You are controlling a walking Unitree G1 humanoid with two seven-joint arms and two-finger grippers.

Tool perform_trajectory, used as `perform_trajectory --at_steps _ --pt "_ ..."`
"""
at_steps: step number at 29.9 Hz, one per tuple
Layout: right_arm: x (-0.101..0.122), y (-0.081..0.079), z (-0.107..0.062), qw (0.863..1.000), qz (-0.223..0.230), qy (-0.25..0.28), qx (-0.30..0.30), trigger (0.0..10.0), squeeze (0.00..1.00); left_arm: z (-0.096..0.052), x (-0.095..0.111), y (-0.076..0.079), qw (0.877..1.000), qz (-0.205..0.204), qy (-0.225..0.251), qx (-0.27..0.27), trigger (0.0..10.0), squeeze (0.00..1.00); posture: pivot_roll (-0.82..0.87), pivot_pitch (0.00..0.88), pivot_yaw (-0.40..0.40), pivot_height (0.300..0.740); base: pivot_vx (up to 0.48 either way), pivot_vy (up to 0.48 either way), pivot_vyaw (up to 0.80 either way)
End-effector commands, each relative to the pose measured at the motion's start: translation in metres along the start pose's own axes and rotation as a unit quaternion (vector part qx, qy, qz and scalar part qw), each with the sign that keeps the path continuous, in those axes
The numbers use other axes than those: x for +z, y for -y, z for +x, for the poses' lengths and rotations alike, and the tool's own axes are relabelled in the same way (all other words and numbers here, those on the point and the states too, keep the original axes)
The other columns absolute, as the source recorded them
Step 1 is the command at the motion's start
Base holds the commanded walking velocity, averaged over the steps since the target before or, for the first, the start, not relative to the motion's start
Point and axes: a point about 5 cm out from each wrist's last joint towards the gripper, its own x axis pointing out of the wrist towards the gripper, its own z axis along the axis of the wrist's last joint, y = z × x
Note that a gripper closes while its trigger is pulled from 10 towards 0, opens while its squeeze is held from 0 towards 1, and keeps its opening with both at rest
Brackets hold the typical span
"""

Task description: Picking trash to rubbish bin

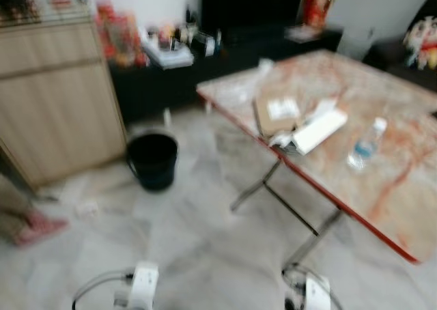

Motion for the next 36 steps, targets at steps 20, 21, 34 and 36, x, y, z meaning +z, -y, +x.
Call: perform_trajectory --at_steps 20,21,34,36 --pt "-0.001 0.01 -0.001 1.0 -0.008 -0.003 -0.016 10.0 0.0 -0.001 -0.006 0.005 1.0 0.009 -0.015 -0.005 10.0 0.0 0.17 0.0 -0.105 0.74 -0.014 0.0 0.37" --pt "-0.002 0.01 -0.001 1.0 -0.008 -0.004 -0.016 10.0 0.0 -0.001 -0.006 0.005 1.0 0.009 -0.014 -0.005 10.0 0.0 0.17 0.0 -0.105 0.74 0.0 0.0 0.8" --pt "-0.001 0.01 -0.001 1.0 -0.009 -0.005 -0.016 10.0 0.0 -0.001 -0.005 0.004 1.0 0.009 -0.014 -0.004 10.0 0.0 0.17 0.0 -0.105 0.74 0.0 0.0 0.8" --pt "-0.001 0.011 -0.001 1.0 -0.009 -0.005 -0.016 10.0 0.0 -0.001 -0.005 0.005 1.0 0.007 -0.012 -0.004 10.0 0.0 0.17 0.0 -0.109 0.74 0.0 0.0 0.65"
